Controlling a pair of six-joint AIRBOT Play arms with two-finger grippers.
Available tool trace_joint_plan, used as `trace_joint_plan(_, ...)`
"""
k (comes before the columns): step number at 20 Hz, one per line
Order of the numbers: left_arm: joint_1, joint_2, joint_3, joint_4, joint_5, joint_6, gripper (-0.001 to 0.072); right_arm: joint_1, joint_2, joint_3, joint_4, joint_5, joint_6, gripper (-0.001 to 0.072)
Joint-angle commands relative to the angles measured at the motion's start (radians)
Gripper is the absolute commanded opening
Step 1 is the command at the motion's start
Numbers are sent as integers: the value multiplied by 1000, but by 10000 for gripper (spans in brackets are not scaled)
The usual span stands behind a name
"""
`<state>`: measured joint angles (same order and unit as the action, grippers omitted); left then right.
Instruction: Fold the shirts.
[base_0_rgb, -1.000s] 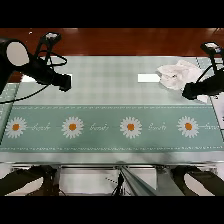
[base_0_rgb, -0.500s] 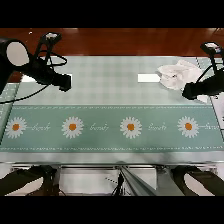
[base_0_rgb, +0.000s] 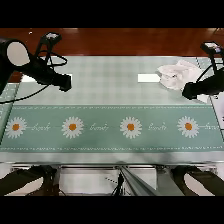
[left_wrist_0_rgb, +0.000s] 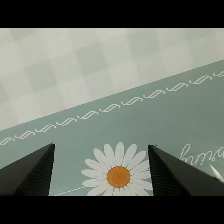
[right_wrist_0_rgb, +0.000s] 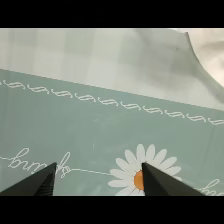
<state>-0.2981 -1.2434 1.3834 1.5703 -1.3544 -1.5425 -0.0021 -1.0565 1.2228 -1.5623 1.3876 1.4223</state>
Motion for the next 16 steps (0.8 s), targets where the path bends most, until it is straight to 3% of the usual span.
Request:
trace_joint_plan(1, 0, -3, 0, 0, 0, 0, 712, 1, 0, 1, 3, -64, 2, 609)
trace_joint_plan(5, 0, -18, 0, 1, 46, 0, 712, 1, 0, 1, 35, -163, 7, 608)
trace_joint_plan(7, -2, -39, 0, 0, 114, 0, 712, 1, 0, 1, -13, -341, 23, 586)
trace_joint_plan(11, 9, -48, 0, 2, 56, 37, 712, -36, -50, 2, -430, -729, 409, 580)
trace_joint_plan(13, 11, -48, 0, 2, 55, 38, 712, -109, -142, 31, -412, -781, 484, 580)
trace_joint_plan(16, 11, -48, 0, 1, 37, 38, 712, -217, -298, 60, -200, -785, 523, 597)
